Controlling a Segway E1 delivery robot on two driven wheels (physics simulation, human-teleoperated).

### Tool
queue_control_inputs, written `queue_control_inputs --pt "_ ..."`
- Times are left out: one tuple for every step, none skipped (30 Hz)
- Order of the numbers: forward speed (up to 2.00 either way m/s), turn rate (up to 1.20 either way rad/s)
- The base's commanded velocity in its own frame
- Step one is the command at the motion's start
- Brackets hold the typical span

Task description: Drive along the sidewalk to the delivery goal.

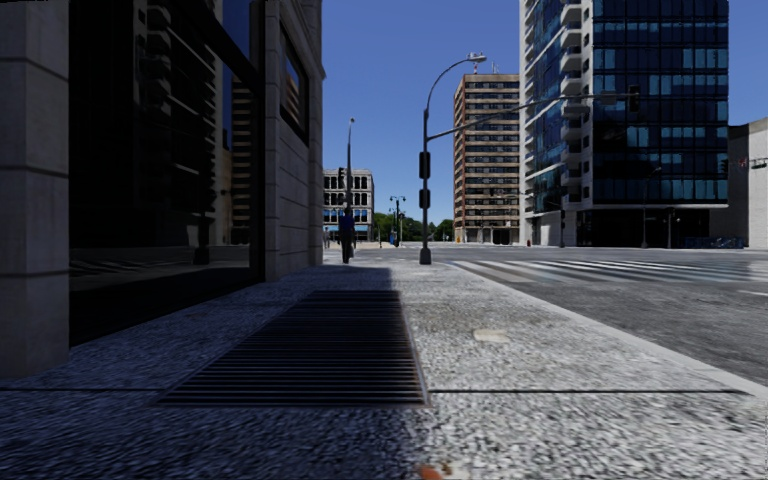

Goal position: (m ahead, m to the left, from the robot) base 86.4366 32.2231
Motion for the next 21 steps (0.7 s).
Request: queue_control_inputs --pt "2.00 0.00" --pt "2.00 0.00" --pt "2.00 0.00" --pt "2.00 0.00" --pt "2.00 0.00" --pt "2.00 0.00" --pt "2.00 0.00" --pt "2.00 0.00" --pt "2.00 0.00" --pt "2.00 0.00" --pt "2.00 0.00" --pt "2.00 0.00" --pt "2.00 0.00" --pt "2.00 0.00" --pt "2.00 0.00" --pt "2.00 0.00" --pt "2.00 0.00" --pt "2.00 0.00" --pt "2.00 0.00" --pt "2.00 0.00" --pt "2.00 0.00"
